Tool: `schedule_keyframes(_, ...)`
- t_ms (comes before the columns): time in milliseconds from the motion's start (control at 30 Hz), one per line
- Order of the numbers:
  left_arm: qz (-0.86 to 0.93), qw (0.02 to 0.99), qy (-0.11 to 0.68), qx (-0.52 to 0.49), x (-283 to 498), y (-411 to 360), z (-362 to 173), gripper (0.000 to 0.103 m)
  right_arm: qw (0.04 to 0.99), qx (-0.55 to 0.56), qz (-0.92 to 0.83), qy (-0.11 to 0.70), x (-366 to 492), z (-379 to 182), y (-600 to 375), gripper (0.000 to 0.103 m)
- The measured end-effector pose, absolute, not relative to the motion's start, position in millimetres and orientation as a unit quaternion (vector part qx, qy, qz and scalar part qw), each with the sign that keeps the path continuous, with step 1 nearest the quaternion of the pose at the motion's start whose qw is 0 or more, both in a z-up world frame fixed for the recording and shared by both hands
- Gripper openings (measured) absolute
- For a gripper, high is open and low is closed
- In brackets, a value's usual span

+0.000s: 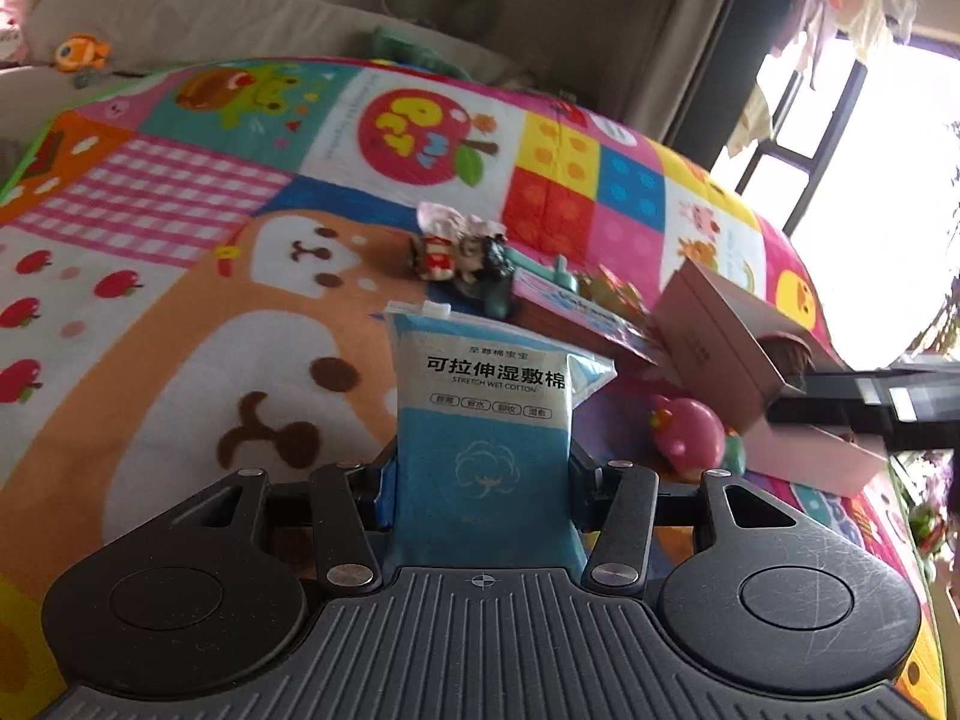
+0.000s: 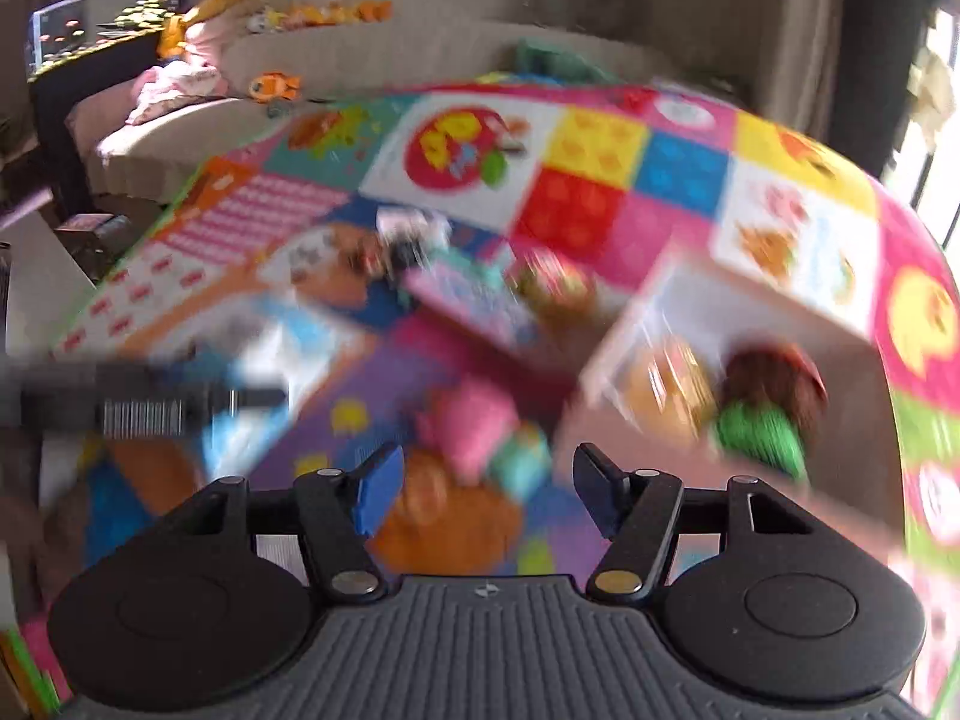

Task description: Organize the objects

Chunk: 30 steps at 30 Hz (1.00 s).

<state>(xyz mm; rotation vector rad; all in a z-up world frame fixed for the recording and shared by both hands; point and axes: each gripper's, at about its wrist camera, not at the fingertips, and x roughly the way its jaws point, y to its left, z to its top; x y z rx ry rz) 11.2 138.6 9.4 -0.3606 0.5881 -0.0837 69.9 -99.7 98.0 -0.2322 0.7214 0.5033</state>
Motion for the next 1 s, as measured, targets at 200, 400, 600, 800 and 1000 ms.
schedule_keyframes(200,-0.016,0.930,0.254,-0.265,-0.3,171.0,4.5,0.055,0.890,-0.113,0.248,0.365,180.1,105.8,-17.1,0.073)
schedule_keyframes(400,-0.028,0.930,0.237,-0.279,-3.3,174.2,2.9,0.054,0.884,-0.102,0.239,0.390,263.1,74.2,63.0,0.073)
schedule_keyframes(600,-0.035,0.919,0.240,-0.312,-0.8,182.5,-2.4,0.054,0.848,-0.163,0.246,0.441,262.7,46.6,65.5,0.035)
schedule_keyframes(800,-0.039,0.915,0.242,-0.321,0.2,184.9,-5.3,0.055,0.825,-0.188,0.276,0.455,179.5,57.2,-11.2,0.036)
schedule_keyframes(1000,-0.041,0.912,0.242,-0.329,1.0,186.1,-6.5,0.055,0.868,-0.137,0.249,0.407,170.6,107.2,-59.5,0.063)
